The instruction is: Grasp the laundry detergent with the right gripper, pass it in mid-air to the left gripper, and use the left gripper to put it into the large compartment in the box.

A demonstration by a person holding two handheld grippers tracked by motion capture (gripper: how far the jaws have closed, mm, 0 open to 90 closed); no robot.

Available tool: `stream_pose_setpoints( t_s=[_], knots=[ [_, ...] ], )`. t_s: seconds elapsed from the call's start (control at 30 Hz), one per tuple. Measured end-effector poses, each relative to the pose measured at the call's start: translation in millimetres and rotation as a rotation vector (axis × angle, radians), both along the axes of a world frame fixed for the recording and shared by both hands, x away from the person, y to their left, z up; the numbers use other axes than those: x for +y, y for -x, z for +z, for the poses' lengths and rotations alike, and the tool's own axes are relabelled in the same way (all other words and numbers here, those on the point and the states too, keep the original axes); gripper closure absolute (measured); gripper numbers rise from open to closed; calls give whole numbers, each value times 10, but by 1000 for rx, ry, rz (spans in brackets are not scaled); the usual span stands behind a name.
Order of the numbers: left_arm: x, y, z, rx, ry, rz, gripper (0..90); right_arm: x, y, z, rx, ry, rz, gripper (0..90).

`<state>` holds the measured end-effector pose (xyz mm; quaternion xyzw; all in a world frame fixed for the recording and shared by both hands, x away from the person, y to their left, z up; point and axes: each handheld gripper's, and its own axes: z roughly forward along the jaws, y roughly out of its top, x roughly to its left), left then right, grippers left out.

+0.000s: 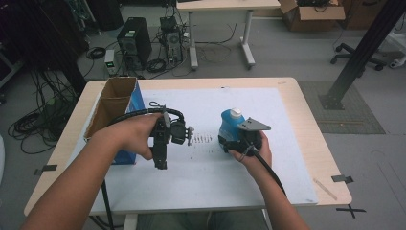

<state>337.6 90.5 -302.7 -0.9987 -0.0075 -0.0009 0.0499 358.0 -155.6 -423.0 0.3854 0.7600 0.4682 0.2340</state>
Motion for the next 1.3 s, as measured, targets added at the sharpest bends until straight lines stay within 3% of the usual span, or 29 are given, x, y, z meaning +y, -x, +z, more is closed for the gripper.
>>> stream_pose_setpoints(
  t_s=[0.37,1.3],
  knots=[
    [10,-9,-1,0,2,3,2,11,3,-47,-2,2,-8,181],
    [7,-29,-14,2,-3,3,2,0,24,-76,-41,1,-3,417]
  ],
)
